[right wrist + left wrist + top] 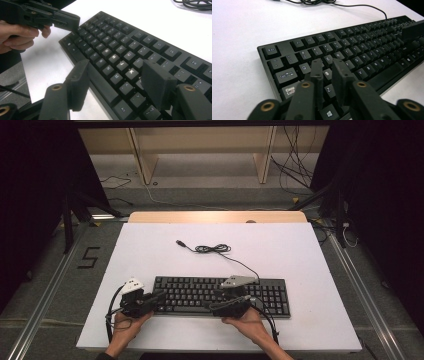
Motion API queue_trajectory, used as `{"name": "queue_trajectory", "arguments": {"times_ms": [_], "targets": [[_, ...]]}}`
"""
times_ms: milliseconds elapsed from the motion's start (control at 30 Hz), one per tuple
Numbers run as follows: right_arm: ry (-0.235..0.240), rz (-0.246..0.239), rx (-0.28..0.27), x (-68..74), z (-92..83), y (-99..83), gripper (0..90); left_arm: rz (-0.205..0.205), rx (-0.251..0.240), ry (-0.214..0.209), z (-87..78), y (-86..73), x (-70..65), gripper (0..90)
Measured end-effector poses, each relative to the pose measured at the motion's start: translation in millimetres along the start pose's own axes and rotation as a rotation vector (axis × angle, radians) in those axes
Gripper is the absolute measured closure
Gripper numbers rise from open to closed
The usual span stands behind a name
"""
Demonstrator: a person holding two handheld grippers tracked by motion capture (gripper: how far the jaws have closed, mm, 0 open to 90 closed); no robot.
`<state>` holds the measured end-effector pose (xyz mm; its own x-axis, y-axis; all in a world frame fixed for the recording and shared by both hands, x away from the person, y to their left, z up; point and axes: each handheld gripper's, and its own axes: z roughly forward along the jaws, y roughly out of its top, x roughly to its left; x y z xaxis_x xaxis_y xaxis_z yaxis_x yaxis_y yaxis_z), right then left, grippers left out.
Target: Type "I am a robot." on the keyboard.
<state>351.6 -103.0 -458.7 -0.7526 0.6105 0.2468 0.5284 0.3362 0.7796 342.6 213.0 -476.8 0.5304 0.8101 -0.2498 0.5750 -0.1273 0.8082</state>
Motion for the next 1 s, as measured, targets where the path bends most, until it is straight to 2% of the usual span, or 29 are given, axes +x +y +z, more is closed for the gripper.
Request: {"name": "queue_trajectory", "arguments": {"times_ms": [133,267,433,1000], "targets": [[-0.002,-0.001,-0.003,0.8,-1.2,-0.8,38.6,0.013,0.017,0.004,3.3,1.2,-0.2,86.0],[0.000,-0.003,-0.012,2.0,-3.5,-0.8,37.0,0.018,0.028,0.008,7.6,2.4,0.2,88.8],[0.002,-0.005,-0.027,2.9,-7.0,-1.1,35.9,0.015,0.056,0.021,12.8,2.8,1.9,88.9],[0.004,-0.008,-0.032,5.0,-12.8,-3.2,35.3,0.012,0.090,0.037,16.2,1.9,4.2,88.9]]}}
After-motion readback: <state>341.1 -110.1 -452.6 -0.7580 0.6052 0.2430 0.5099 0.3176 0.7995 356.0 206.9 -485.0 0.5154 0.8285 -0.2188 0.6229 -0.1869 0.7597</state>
